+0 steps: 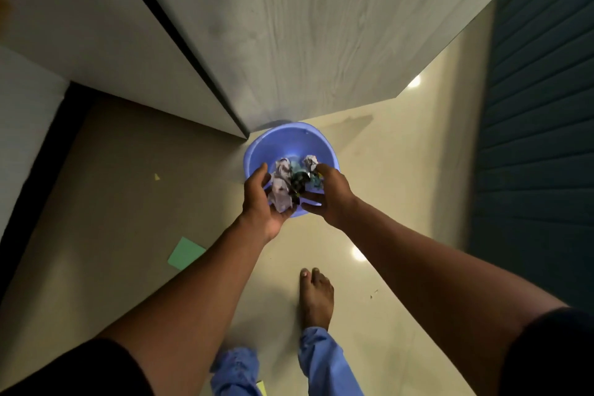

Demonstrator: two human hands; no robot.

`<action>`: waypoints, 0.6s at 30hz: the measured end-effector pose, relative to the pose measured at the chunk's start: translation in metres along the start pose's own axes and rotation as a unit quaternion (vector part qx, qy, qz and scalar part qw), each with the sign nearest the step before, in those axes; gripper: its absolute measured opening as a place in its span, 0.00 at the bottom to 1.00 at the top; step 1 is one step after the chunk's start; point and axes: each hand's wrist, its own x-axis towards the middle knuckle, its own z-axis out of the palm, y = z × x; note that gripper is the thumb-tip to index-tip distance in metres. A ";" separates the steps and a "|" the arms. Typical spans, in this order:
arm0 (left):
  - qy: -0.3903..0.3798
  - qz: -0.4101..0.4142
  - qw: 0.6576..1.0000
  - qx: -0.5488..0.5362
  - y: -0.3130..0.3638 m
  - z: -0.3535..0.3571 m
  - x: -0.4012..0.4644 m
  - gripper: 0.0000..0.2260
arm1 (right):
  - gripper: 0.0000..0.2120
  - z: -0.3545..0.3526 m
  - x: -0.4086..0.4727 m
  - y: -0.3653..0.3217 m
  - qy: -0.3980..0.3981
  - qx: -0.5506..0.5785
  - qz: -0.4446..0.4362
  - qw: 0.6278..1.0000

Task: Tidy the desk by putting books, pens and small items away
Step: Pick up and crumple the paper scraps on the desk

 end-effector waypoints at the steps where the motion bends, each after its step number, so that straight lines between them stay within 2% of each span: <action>1: -0.003 0.001 1.000 -0.002 -0.001 0.000 0.000 0.20 | 0.15 -0.001 0.004 0.001 0.003 -0.001 0.010 1.000; 4: -0.005 0.003 1.000 -0.007 -0.003 0.001 -0.001 0.20 | 0.18 -0.005 0.010 0.004 0.007 -0.006 0.027 1.000; 9: 0.004 -0.007 0.999 -0.037 -0.009 -0.001 -0.005 0.19 | 0.11 -0.012 0.011 0.005 -0.001 -0.019 0.046 0.999; 13: 0.005 -0.013 0.999 -0.038 -0.009 -0.003 -0.020 0.19 | 0.20 -0.009 0.005 0.005 -0.008 -0.027 0.039 0.999; 18: 0.021 -0.025 0.999 -0.036 -0.009 -0.011 -0.041 0.23 | 0.20 -0.003 -0.019 0.000 -0.026 -0.045 0.025 0.998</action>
